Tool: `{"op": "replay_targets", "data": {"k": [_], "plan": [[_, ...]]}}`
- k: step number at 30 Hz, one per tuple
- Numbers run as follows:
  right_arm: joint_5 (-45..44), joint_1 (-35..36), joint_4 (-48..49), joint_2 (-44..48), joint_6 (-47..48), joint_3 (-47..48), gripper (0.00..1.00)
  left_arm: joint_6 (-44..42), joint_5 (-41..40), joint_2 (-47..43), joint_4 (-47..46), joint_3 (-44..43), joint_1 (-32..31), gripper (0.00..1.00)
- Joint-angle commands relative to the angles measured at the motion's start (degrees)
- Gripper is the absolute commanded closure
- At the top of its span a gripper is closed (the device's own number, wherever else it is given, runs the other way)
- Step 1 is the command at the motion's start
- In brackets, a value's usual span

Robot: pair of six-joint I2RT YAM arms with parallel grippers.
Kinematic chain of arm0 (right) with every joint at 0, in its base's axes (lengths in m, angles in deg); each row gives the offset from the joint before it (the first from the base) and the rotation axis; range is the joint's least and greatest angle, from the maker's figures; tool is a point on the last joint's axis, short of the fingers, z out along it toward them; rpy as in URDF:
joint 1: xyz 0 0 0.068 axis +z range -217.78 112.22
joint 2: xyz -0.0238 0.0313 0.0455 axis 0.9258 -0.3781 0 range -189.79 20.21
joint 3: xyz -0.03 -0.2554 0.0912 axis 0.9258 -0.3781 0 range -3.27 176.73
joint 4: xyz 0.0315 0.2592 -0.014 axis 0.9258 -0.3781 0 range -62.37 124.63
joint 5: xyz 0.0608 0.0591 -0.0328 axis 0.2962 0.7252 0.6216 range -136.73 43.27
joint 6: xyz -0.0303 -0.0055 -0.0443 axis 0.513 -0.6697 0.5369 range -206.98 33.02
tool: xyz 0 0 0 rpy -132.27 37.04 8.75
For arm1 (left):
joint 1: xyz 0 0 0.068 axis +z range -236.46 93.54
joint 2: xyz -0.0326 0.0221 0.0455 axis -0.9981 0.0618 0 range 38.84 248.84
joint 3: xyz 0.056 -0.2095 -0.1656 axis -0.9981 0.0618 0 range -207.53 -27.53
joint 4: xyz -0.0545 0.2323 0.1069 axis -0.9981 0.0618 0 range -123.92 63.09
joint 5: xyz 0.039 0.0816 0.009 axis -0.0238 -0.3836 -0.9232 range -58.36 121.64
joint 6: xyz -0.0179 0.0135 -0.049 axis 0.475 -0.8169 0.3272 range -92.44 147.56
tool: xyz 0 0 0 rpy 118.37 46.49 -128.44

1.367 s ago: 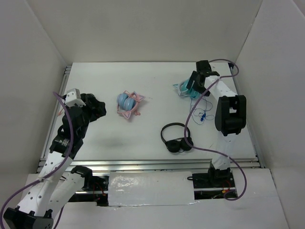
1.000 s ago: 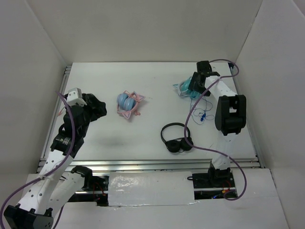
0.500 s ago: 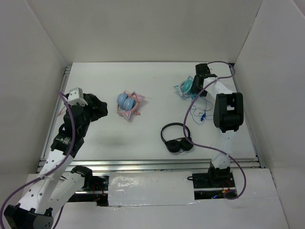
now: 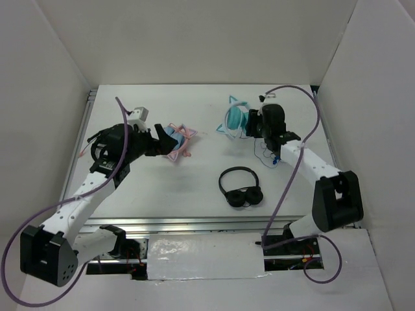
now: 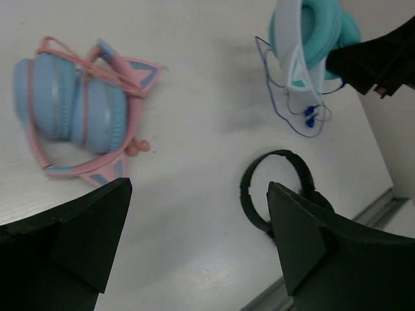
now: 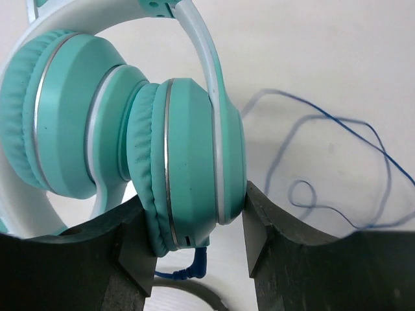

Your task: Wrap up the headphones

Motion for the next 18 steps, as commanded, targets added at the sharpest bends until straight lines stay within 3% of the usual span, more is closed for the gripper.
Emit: {"op": "replay_targets", "data": {"k": [1,3,6,12,18], "plan": [[5.0,3.6,18.6,6.4,5.9,-6.9,0.87,1.8,13.5,3.4,-9.4,-3.2,-1.9,0.01],[6.7,6.3,21.0,9.6,7.4,-10.3,0.87,2.4,18.0,5.9,-13.5,-3.3,-3.6,0.01],[5.5,8.4,23.8,12.5,6.1,-12.3,0.86,1.3,17.0,7.6,-13.2,-5.5,-7.3,0.01],[-6.4,14.6,25.5,16.3,0.3,-12.6,0.87,0.1,11.2,10.9,-12.4,-8.0,-13.7,0.01],[-19.0,20.5,18.1,17.0,-8.8,-8.7,0.88,0.1,4.2,12.4,-10.8,-9.5,-16.3,0.01]]}}
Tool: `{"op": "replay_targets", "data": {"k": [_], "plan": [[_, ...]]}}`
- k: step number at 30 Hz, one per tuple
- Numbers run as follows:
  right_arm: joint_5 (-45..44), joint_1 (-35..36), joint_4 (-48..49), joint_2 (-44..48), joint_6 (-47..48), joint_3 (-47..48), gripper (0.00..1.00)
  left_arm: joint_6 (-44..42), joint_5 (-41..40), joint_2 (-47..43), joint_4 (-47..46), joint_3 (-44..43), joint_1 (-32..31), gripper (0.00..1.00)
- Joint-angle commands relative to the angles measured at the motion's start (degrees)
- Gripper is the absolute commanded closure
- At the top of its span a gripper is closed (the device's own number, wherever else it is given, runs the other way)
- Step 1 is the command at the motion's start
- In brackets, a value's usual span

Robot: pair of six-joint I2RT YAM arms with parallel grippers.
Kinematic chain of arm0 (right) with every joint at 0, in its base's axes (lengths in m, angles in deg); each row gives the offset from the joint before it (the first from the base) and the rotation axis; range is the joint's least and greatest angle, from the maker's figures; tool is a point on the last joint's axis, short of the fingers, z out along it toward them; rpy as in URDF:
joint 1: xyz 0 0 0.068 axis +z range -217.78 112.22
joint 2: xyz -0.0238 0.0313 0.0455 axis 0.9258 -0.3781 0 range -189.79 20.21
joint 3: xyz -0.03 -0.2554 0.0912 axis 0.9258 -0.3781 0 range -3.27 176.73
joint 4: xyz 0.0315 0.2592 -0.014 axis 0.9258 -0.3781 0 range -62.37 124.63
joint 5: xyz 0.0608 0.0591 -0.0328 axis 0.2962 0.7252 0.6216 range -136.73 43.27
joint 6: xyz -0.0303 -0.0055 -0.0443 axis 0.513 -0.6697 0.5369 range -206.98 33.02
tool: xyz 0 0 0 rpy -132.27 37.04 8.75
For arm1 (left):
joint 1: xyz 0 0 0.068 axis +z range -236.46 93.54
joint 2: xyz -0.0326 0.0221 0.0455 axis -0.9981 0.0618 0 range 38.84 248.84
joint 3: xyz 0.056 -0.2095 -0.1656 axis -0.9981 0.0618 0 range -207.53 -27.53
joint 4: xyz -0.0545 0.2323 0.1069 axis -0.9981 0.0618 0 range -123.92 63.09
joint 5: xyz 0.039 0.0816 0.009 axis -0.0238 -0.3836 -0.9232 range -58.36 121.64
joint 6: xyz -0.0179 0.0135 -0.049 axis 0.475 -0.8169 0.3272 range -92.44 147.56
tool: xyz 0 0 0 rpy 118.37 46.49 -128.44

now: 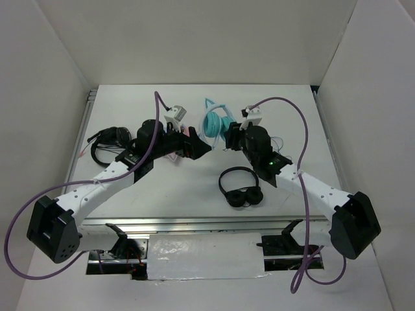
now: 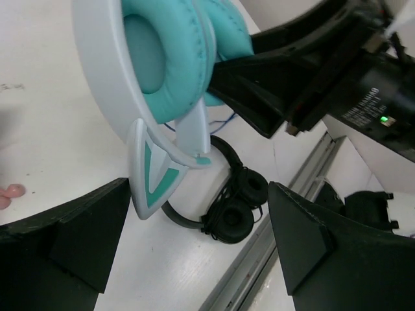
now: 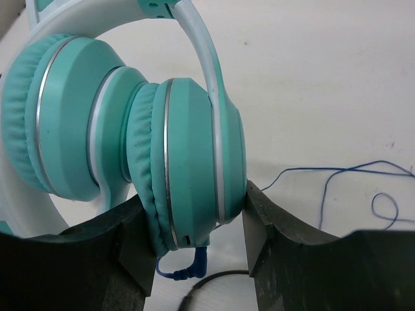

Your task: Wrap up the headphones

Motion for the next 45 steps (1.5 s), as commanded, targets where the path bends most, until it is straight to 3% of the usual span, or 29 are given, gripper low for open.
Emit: {"op": "replay_targets", "data": {"k": [1,9,14,19,22,23,25,27,28,30,31,34,35,38,45], "plan": [[-10.1,2.8,1.2,2.5,-8.9,5.8,0.87,0.1,-6.3,0.4,-2.0,-1.8,-1.2,0.01],[-17.5,7.8,-4.3,4.7,-20.1,6.0,0.87,1.6,-13.8,-1.6,-3.4,-0.1,-3.2,0.01],[-20.0,12.7,-5.2,4.3,-23.7,6.4,0.87,2.4,-12.4,-3.0,-9.2,3.4,-3.2,0.01],[-22.1,14.6,-5.3,3.6,-29.5,7.4,0.88,3.2,-12.1,-2.9,-10.9,4.0,-3.2,0.12],[-20.7,15.1,-4.6,3.6,-31.1,7.2,0.96,3.5,-12.7,-2.5,-10.9,3.8,-3.2,0.27],[-21.0,15.3,-5.2,3.5,-32.1,7.3,0.97,4.0,-12.7,-2.5,-11.0,3.9,-3.2,0.42],[-21.2,15.2,-6.4,3.4,-34.1,7.5,0.97,4.0,-12.3,-2.5,-12.3,4.3,-3.2,0.59],[-21.5,15.3,-7.2,2.7,-35.1,8.3,0.97,4.4,-12.3,-2.6,-12.7,4.5,-3.2,0.67],[-21.7,15.3,-8.1,2.5,-36.0,8.6,0.97,4.3,-12.1,-2.6,-12.8,4.5,-3.2,0.81],[-21.0,15.3,-7.8,2.0,-34.3,9.0,0.87,3.9,-12.6,-2.7,-12.2,4.3,-3.3,0.98],[-20.4,15.4,-6.5,1.9,-33.2,8.9,0.81,4.1,-12.8,-2.7,-12.1,4.3,-3.3,1.0],[-16.8,15.9,-3.2,2.7,-26.9,8.3,0.48,3.3,-14.0,-3.2,-13.6,4.3,-3.3,1.0],[-13.6,15.8,-2.2,3.2,-24.8,7.7,0.27,2.7,-14.7,-3.4,-14.1,4.1,-3.3,1.0],[-9.3,15.3,-0.6,5.3,-15.3,7.5,0.02,0.1,-17.7,-3.8,-13.2,1.1,-3.2,1.0],[-6.5,14.1,-0.4,12.1,-5.4,4.5,0.0,-5.8,-18.2,-1.0,-7.2,-12.6,-2.9,1.0]]}}
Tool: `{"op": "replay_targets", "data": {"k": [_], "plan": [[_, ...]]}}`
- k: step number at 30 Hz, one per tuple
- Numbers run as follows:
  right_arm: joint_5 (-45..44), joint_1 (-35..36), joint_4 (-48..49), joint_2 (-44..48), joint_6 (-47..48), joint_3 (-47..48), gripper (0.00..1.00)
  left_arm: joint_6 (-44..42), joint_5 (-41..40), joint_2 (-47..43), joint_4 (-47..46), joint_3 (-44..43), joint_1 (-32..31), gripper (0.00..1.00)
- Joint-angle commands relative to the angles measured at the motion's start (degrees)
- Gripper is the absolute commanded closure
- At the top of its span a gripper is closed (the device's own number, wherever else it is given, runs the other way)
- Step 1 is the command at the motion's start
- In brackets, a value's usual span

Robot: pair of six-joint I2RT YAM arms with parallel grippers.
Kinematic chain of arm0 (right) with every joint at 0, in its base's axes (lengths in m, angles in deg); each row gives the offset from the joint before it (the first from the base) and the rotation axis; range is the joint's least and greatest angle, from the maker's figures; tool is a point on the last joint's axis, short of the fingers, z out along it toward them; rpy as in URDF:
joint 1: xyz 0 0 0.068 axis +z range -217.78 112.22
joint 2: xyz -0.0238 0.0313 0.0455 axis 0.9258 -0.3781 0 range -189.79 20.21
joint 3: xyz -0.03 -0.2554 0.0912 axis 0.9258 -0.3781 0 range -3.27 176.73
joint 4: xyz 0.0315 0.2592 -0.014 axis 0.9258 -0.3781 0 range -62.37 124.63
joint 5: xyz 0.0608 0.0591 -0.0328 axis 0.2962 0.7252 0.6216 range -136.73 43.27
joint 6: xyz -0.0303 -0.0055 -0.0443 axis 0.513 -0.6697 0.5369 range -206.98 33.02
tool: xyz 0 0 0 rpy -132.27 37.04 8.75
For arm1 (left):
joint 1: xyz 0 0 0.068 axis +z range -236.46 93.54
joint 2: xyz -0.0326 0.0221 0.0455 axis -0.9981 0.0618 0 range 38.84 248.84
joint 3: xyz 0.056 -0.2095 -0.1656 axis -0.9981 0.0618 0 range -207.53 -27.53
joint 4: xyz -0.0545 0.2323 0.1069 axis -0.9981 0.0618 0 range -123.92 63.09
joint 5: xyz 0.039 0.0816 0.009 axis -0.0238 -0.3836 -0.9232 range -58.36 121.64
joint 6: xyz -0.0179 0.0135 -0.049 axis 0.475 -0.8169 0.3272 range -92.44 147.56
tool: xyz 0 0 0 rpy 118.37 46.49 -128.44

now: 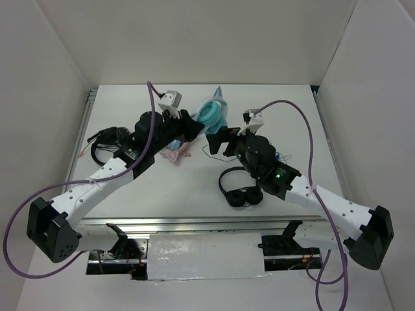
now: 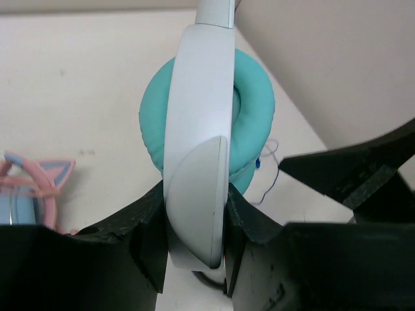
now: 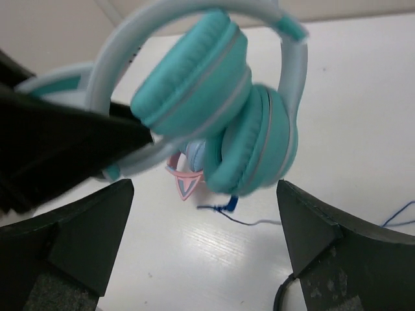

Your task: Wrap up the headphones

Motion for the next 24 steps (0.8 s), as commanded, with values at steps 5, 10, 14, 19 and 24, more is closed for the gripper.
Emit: {"op": "replay_targets", "data": {"k": [5,10,14,19,24], "plan": [[5.8,-2.4,5.1,14.2,15.2,-8.0,0.0,-4.2,-0.2,-0.3,-6.3,-12.8,3.3,1.0],[17.3,-9.0,5.3,22.9,24.2,-15.5,0.0,-4.3,3.7,-0.4,-6.5,-18.1,5.9,1.0],[32.7,-14.9,5.7,23.1,38.2,-18.9,0.0,-3.8,11.5,1.5,-4.7,-28.4,8.4,1.0],[39.1,-20.7,6.5,13.2,43.0,-16.4,0.0,-2.5,23.0,6.7,-0.2,-41.5,10.0,1.0],[43.1,-25.5,7.4,-2.6,40.4,-8.1,0.0,-0.1,30.0,11.5,4.0,-54.7,10.7,1.0]]}}
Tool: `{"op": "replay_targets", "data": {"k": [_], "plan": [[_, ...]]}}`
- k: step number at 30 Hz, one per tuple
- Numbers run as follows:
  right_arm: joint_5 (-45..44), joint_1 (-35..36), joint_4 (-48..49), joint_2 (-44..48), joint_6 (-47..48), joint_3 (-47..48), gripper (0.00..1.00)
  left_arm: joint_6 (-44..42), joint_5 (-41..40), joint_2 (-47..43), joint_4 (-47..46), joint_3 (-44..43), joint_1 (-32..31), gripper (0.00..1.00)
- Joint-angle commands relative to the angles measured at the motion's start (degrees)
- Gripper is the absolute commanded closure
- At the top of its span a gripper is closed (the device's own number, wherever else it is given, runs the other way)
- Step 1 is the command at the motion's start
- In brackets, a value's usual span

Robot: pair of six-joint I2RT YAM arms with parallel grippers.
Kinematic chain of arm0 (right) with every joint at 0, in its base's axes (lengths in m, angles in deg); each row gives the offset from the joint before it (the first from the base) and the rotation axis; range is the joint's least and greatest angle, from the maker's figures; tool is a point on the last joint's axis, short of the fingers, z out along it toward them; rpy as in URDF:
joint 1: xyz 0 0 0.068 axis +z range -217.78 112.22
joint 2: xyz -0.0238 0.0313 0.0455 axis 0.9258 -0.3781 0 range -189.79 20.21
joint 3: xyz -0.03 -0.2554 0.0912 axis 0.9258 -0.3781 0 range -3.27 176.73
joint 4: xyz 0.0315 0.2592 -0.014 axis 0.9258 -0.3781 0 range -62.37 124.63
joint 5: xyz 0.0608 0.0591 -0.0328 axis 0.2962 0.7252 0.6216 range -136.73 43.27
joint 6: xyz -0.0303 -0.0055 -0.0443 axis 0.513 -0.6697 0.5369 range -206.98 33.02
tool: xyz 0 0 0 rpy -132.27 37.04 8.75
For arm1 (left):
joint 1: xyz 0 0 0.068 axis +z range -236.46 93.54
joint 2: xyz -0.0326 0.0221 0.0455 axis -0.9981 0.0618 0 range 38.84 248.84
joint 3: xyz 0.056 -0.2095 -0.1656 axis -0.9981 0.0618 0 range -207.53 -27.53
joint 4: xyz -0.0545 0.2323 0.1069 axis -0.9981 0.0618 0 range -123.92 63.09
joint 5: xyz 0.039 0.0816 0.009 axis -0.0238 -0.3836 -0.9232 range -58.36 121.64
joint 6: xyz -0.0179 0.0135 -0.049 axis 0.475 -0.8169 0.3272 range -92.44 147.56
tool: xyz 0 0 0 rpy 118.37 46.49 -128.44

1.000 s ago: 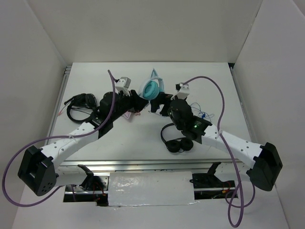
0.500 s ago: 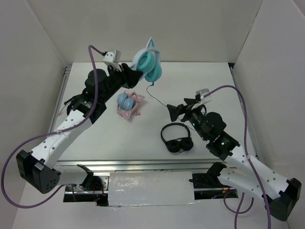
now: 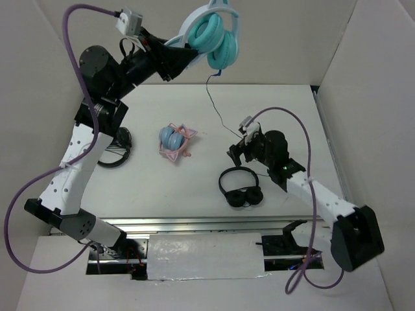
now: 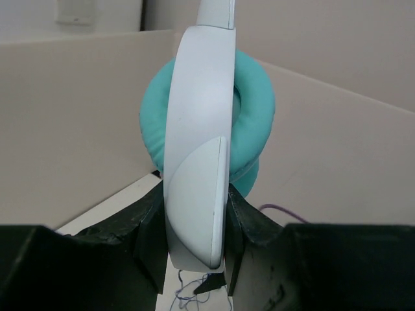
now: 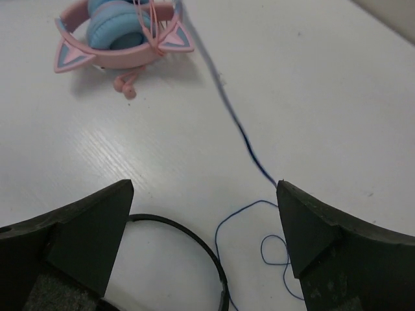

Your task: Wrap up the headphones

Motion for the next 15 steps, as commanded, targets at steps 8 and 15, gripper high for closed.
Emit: {"op": "replay_targets", "data": {"k": [8,15], "plan": [[6.9,-6.1,9.2,-21.4,-6.0,14.7,0.03,6.7,15.8,1.7,-3.7,-12.8,3.0,1.0],[18.9,-10.8,2.3,-28.4,-8.2,21.3,0.82,8.3,25.0,-2.8,-9.3,-4.1,5.1,1.0]]}}
